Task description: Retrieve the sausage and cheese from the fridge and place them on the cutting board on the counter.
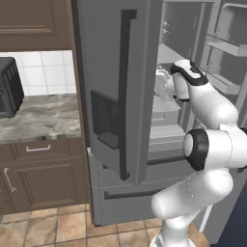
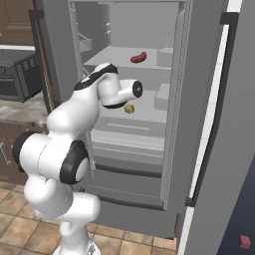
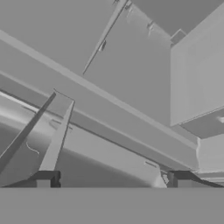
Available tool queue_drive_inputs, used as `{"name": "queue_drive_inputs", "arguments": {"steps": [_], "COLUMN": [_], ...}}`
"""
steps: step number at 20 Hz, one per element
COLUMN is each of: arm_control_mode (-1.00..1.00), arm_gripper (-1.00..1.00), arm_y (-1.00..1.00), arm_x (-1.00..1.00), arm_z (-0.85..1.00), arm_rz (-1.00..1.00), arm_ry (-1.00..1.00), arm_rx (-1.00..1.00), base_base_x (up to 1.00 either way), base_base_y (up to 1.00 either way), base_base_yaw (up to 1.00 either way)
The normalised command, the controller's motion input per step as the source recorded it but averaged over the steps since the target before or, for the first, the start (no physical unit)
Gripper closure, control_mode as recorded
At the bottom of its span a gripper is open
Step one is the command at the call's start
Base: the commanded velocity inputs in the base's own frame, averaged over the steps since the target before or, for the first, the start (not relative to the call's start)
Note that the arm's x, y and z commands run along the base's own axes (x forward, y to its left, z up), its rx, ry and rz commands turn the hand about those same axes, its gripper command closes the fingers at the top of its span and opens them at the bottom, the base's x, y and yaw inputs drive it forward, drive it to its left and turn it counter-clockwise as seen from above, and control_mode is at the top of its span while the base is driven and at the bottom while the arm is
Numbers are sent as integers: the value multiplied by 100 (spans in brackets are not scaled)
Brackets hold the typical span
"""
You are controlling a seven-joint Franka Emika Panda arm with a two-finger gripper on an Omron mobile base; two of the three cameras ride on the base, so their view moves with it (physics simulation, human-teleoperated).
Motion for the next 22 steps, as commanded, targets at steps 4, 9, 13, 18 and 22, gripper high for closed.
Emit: {"name": "queue_drive_inputs", "arguments": {"steps": [4,9,13,18,22], "arm_control_mode": [-100,-100,-100,-100,-100], "arm_gripper": [-100,-100,-100,-100,-100], "arm_y": [54,42,75,85,56], "arm_x": [-23,-89,-100,-100,-96], "arm_z": [0,0,0,0,3], "arm_rz": [0,2,1,1,0], "arm_ry": [-1,-12,-15,-15,-9], "arm_rx": [0,-1,-5,-11,-14], "base_base_x": [0,0,0,0,0], "base_base_y": [0,0,0,0,0], "base_base_yaw": [0,0,0,0,0]}}
